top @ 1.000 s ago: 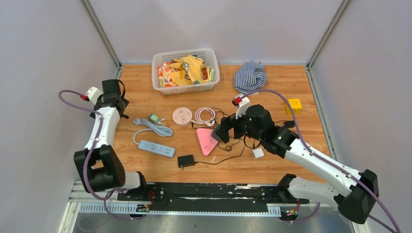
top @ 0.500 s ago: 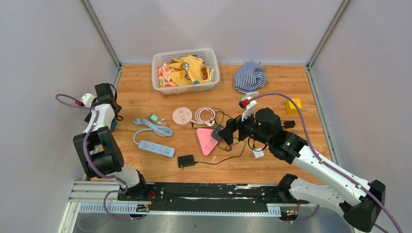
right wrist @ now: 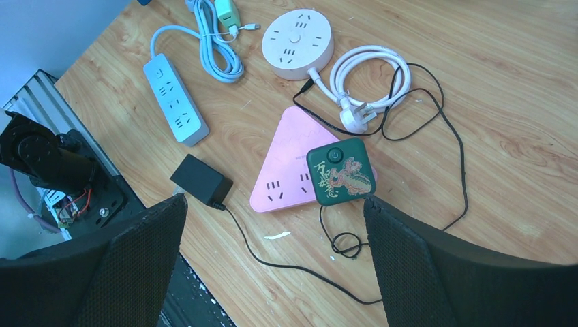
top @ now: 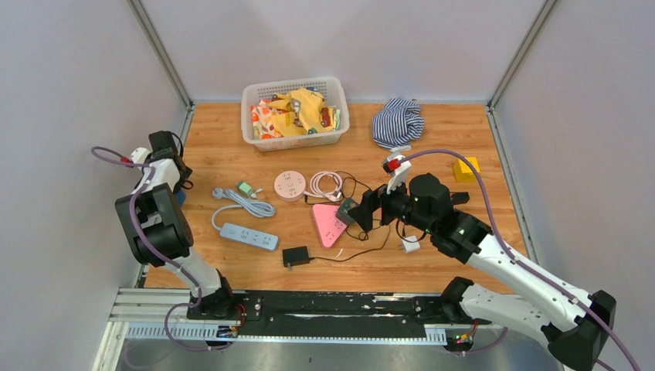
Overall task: Insert the plug
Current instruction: Pick up the plug from the center of the board.
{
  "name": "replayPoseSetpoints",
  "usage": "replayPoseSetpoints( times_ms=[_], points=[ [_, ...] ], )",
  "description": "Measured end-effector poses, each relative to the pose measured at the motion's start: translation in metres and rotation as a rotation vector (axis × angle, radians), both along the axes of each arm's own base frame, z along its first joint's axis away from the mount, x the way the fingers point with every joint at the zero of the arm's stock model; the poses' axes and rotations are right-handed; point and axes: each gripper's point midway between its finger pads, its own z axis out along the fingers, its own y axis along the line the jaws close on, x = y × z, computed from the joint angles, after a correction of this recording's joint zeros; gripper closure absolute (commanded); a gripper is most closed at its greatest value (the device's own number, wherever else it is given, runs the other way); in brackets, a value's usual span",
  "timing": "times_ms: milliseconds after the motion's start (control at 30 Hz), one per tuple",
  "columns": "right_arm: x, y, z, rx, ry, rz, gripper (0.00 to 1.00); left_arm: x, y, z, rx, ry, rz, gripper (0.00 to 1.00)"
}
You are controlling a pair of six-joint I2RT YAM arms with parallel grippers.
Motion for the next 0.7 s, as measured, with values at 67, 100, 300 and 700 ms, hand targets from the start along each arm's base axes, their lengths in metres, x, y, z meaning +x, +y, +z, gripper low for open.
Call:
replayPoseSetpoints(
  times_ms=[67, 100, 300, 700],
  points=[
    [0.0, 0.0, 0.0, -0.001, 0.0, 0.0, 0.01, 0.005, 0.002, -0.001, 0.002, -0.002, -0.007, 0.1],
    [0.0, 0.0, 0.0, -0.001, 0.0, 0.0, 0.01, 0.006, 0.002, -0.001, 0.001, -0.002, -0.01, 0.1],
    [0.0, -0.001, -0.005, -0.012, 0.001, -0.003, 0.01, 0.006, 0.001, -0.012, -0.017, 0.019, -0.012, 0.17],
    [0.0, -0.001, -0.01, -0.031, -0.001, 0.01, 0.01, 0.005, -0.002, -0.017, -0.056, 0.007, 0.001, 0.49]
  ],
)
